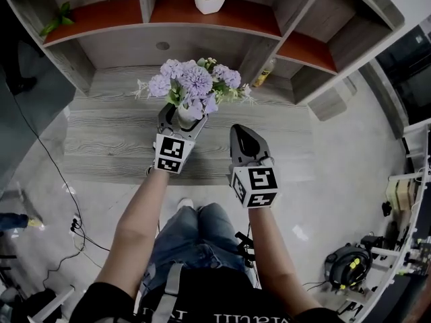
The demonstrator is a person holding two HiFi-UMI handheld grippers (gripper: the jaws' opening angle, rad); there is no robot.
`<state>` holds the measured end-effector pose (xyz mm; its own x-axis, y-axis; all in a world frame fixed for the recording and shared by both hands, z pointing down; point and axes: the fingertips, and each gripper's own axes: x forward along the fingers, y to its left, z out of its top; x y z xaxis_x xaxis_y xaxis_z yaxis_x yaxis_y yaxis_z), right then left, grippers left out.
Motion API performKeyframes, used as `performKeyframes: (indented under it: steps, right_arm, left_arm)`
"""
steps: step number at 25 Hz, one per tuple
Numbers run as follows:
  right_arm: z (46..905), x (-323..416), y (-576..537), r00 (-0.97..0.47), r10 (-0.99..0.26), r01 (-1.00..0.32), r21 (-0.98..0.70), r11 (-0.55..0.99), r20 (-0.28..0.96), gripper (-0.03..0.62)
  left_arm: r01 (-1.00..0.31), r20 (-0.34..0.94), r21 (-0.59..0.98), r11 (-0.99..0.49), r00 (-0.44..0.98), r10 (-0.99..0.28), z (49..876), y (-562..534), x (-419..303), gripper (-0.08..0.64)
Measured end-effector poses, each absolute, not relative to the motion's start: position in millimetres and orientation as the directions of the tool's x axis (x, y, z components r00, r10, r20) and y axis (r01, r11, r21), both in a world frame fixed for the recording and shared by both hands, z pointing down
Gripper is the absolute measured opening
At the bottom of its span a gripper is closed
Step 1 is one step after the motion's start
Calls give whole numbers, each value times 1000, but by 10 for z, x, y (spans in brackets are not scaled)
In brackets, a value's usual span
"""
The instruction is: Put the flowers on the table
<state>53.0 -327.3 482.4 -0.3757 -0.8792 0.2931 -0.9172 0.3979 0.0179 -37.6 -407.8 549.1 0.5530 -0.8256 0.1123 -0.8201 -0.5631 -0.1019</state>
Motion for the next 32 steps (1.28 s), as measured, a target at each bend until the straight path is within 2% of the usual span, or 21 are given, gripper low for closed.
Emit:
performKeyframes:
  steps: [4,7,10,22,32]
  right_arm:
    - [4784,555,-3251,-371,-881,-919,21,394,292,15]
    - [4742,592,-3222,-367,-885,-920,29,391,287,15]
    - [4705,639,-3176,-361,-889,-923,30,384,280,15]
    - [4380,688,-3037,-384,-867,-915,-1,404,318,15]
    - [4195,753,-3099,-383,-868,-913,13,408,316,15]
  left_arm:
    - [-832,121,-77,-550,539,-833,5528,-4092,-388,376]
    - [-840,106,-48,-540,533,-839,5541,-4063,-414,445]
    - [-844,101,-41,-535,529,-842,5547,-3990,-430,469]
    - [-858,165,4,-513,507,-846,5167,-3577,-522,479]
    - [-880,144,6,-475,470,-871,4829,-3421,-670,479]
